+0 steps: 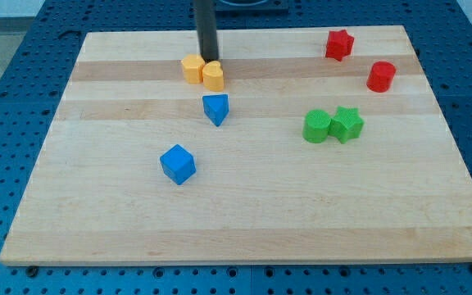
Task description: Slide the yellow hexagon closer to the red star
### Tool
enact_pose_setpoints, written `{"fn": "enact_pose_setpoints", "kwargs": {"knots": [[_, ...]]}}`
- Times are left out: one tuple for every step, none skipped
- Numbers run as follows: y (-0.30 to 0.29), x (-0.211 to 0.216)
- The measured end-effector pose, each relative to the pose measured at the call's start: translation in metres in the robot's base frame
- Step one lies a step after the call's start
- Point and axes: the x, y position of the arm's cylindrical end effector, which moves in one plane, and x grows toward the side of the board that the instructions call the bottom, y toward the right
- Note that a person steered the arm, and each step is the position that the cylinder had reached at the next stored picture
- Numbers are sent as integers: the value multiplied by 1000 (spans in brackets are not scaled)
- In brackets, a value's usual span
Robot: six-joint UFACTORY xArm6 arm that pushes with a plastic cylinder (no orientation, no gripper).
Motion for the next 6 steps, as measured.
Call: {"fn": "enact_pose_setpoints", "kwargs": {"knots": [[-36, -4], [-89, -1], [-101, 36], [-82, 49], [-23, 38], [47, 21]]}}
